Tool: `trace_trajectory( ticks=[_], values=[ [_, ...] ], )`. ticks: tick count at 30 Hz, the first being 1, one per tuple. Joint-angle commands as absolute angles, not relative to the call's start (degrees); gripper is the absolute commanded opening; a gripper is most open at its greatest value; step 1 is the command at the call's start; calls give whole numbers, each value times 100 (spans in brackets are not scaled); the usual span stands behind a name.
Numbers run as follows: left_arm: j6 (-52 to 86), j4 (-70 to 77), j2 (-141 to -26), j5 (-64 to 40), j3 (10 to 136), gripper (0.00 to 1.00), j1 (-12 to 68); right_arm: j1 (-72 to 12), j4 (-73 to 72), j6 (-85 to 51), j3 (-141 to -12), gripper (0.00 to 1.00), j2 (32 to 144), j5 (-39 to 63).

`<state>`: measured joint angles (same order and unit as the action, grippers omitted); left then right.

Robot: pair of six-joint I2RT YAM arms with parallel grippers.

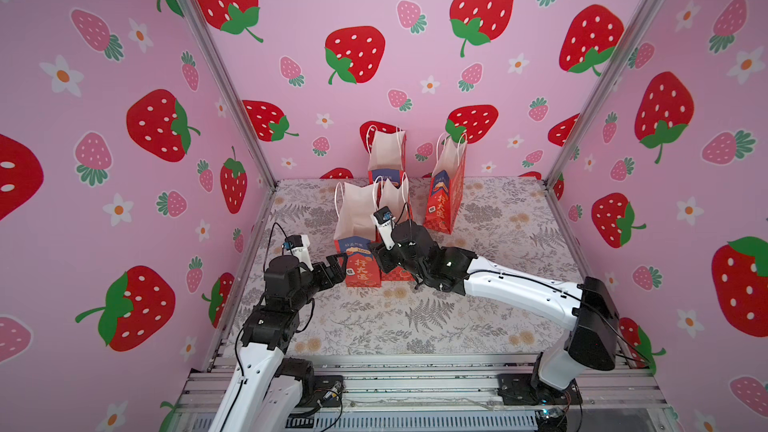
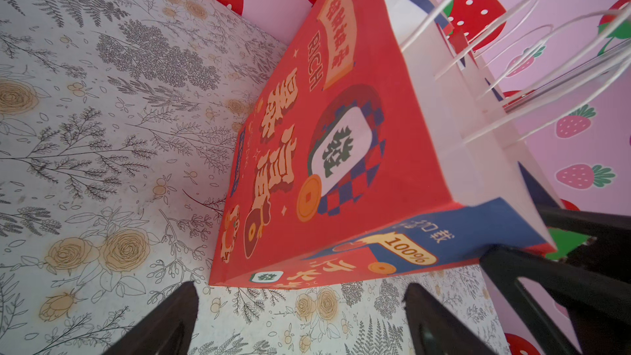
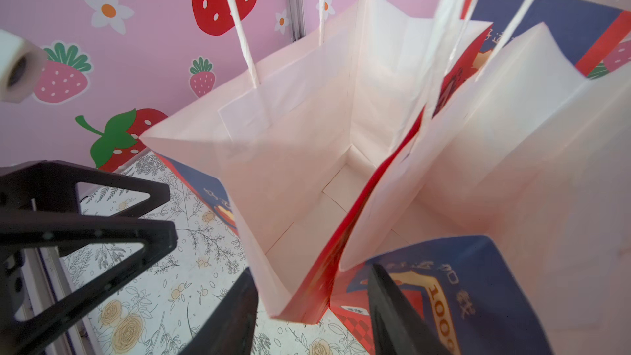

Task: Put away the paper bag
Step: Pick up the paper bag from the center of the board.

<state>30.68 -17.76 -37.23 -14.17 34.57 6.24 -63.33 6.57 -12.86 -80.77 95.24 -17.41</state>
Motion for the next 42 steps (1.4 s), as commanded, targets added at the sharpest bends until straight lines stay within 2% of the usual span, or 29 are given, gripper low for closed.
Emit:
trace_trajectory(
  ticks=[1, 10, 20, 22, 36, 42],
  values=[
    [3015, -1615, -3701, -1500, 3491, 94, 659, -6432, 544, -1281, -8178, 53, 9358, -1844],
    [3041, -1625, -3703, -1429, 3472, 94, 668, -6851, 405, -1268, -7821, 54, 9014, -2258],
    [3075, -1651, -3622, -1367, 3432, 94, 668, -6847, 518, -1219, -8174, 53, 9430, -2732],
    [3076, -1661, -3613, -1364, 3437, 94, 668, -6838, 510, -1265, -8174, 49, 9447, -2796],
    [3041, -1608, -3716, -1454, 3454, 94, 670, -6322, 721, -1746, -8533, 49, 9867, -1977],
    [3006, -1574, -3814, -1547, 3489, 94, 668, -6223, 827, -1763, -8781, 42, 10106, -1624]
  ],
)
